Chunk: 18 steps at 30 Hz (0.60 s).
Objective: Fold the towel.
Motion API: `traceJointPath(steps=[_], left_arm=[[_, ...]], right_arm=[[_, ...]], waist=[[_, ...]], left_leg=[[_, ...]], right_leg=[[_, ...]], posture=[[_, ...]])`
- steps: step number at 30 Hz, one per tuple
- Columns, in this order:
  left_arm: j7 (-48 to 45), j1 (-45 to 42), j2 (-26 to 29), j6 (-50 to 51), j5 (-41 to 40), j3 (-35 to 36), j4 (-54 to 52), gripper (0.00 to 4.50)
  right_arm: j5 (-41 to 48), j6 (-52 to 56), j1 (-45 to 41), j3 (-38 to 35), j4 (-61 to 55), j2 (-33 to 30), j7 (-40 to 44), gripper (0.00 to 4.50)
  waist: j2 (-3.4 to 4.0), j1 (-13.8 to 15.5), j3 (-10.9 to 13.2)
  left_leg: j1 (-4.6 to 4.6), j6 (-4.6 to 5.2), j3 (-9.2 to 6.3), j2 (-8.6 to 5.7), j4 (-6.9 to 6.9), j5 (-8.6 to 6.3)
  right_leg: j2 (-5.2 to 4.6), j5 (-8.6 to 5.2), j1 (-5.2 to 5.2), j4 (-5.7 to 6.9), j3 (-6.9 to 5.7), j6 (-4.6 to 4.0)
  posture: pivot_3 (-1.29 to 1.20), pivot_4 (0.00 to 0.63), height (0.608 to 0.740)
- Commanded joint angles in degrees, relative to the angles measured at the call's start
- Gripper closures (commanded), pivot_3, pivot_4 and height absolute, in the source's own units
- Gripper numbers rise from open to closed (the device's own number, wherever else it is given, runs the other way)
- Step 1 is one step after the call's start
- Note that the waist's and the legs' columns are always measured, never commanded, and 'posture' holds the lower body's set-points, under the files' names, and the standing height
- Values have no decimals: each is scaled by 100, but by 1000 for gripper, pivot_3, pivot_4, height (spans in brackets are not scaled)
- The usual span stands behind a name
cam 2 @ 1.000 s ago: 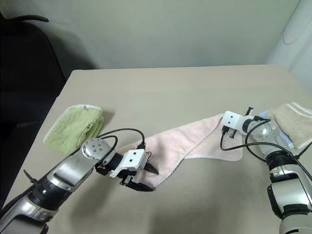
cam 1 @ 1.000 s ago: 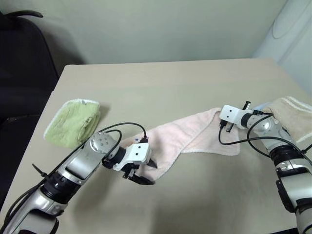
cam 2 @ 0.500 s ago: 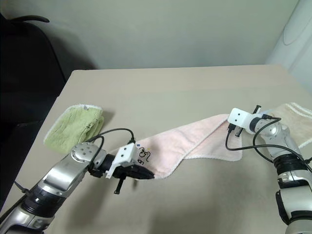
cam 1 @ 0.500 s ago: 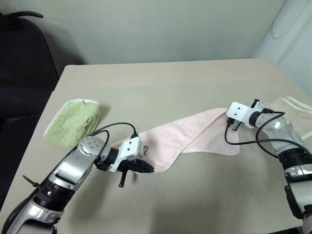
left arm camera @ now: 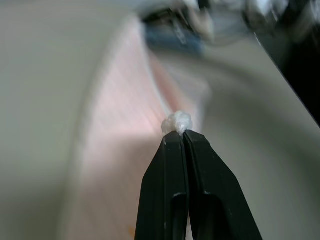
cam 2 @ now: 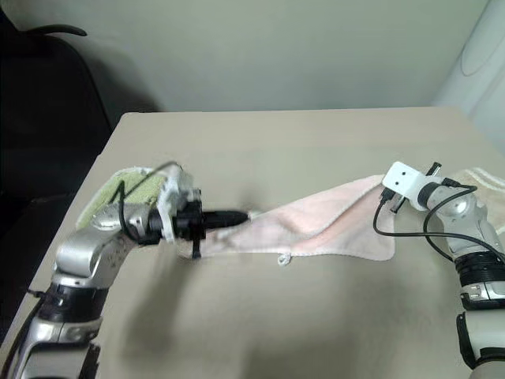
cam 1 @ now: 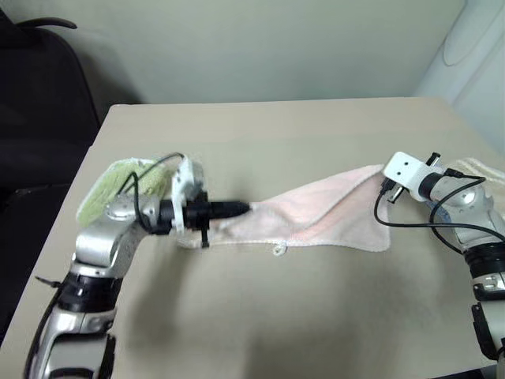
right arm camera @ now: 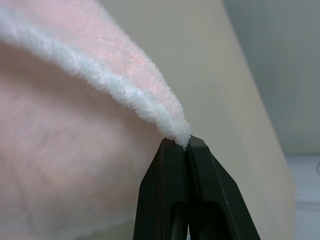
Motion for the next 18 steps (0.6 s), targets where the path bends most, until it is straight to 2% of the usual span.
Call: traceJointPath(steps=[1,6,10,13,16,18], left_arm=[[894,-941,-260,183,-441,821,496,4478],[1777,-2374,-627,-68,-432,1349,1806,4478],[1851,-3106,-603,-315,-317,1449,2553,4478],[1586,-3121,-400,-268,-370,1428,2520,4478],[1209,-2662,-71,-43,-460,1339,1953,4478],[890,-2092,231,347,-737,1364,1299,4478]], right_arm=[[281,116,-193,-494,-261,-365,26,4500],[406,128,-683,-686,-14,-647,14,4500],[594,172,-1109,-844,88,-882,179,4500],[882,262,-1102,-1059,-119,-1130,509,4500],[1455,668,-799,-1448,-619,-1375,1007,4500],[1837,1012,-246,-1683,-1180,-1585,1479,4500]], waist=[[0,27,0],[2,34,1],[3,22,2],[3,17,2],[2,3,2],[2,6,2]], left_leg=[[0,2,2,-2,0,4],[2,10,14,-5,-3,13],[-1,19,17,-5,-11,20],[-1,17,17,-4,-17,32],[-5,15,25,-8,-38,34],[-4,7,32,-9,-52,37]], right_leg=[[-1,1,1,-1,0,2],[-6,8,5,-11,8,14],[-6,10,0,-18,11,19],[-5,5,-1,-24,12,24],[-6,-10,-13,-28,20,28],[-6,-21,-17,-29,21,30]], posture=[[0,150,735],[0,150,735],[0,150,735],[0,150,735],[0,150,735],[0,150,735]])
